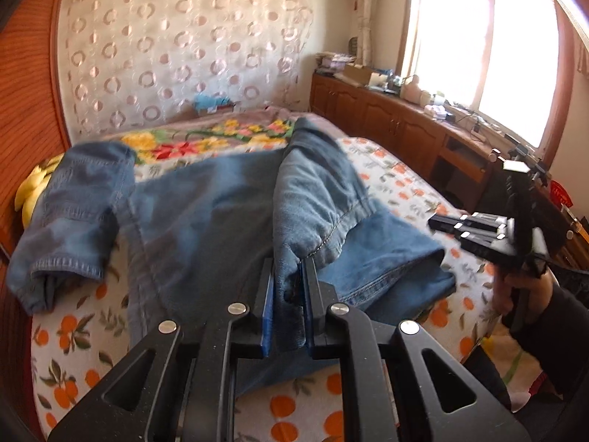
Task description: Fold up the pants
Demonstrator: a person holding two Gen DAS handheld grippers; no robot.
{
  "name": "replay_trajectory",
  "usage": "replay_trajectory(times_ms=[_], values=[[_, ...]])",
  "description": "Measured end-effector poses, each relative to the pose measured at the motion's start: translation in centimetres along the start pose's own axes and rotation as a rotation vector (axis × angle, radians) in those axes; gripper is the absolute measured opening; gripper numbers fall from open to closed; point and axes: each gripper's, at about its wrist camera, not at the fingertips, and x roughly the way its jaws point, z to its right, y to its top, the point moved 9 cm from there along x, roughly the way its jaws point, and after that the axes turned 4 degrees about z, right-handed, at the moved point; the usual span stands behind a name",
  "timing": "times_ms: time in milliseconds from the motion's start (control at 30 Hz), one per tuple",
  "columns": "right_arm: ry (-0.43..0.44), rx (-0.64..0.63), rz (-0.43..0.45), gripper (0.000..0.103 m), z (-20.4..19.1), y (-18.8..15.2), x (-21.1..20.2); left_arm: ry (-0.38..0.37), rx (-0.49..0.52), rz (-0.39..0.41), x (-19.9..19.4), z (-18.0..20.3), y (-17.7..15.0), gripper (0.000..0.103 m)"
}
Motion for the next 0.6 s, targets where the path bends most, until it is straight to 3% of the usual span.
replay_trajectory(times_ms=[133, 167, 267, 433, 600], values=[[0.026, -0.032, 0.0, 0.014, -1.2, 0.8, -0.4, 0.046, -0.011, -0.029, 0.2, -1.4, -1.8, 0.02], [0.034, -0.038, 0.006, 0.019, -1.6, 1.3, -0.6, 0.046, -0.015, -0.036, 0.3, -1.6, -2.1, 0.021], [0.062, -0.044, 0.045, 0.045, -2.5, 3.1, -1.1, 0.04, -0.032, -0.031, 0.0, -2.1, -2.5, 0.031], [0.108, -0.058, 0.056, 0.047, -4.8, 5.2, -0.2, 0.03, -0.032, -0.019, -0.6, -2.6, -2.9, 0.041], [0.159, -0.085, 0.001, 0.047, -7.4, 6.0, 2.5, 0.03, -0.031, -0.023, -0.7, -2.6, -3.2, 0.046]])
